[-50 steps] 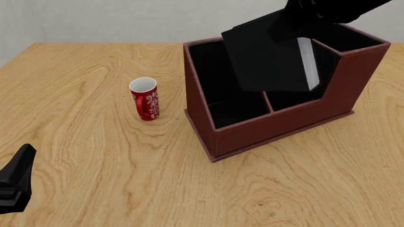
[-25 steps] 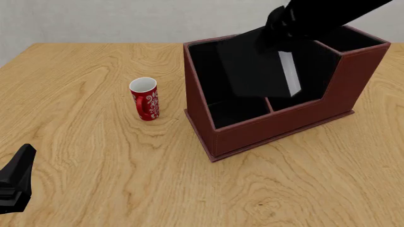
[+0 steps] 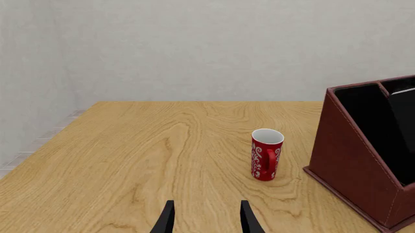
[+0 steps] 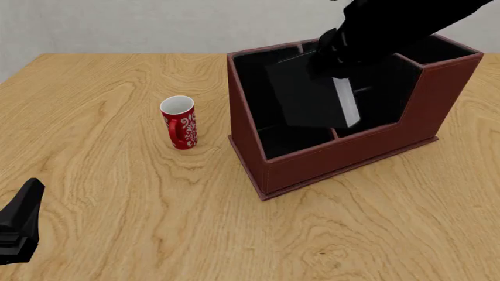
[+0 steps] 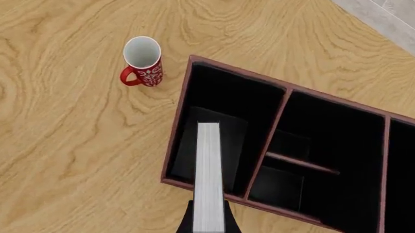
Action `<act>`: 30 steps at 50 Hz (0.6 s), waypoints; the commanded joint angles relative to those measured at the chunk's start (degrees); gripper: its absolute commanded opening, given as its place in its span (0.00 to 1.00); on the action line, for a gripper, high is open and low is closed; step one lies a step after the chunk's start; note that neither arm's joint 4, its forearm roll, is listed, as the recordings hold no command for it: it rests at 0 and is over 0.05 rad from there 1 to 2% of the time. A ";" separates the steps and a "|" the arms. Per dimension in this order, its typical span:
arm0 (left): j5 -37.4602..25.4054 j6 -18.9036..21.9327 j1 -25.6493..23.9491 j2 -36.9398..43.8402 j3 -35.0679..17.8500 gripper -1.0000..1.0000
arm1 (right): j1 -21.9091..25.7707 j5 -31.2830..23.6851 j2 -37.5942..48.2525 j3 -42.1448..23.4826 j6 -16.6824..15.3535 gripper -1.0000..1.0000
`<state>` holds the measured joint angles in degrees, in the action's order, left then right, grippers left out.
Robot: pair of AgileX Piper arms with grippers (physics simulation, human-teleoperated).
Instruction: Pick up the book and place it in the left compartment of the caddy.
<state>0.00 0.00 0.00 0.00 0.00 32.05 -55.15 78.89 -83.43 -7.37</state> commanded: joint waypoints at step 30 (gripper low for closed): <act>0.00 0.00 0.00 0.00 0.00 1.00 | 0.01 7.00 4.72 2.93 2.00 0.00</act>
<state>0.00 0.00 0.00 0.00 0.00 32.22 -49.85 82.68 -80.68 -6.46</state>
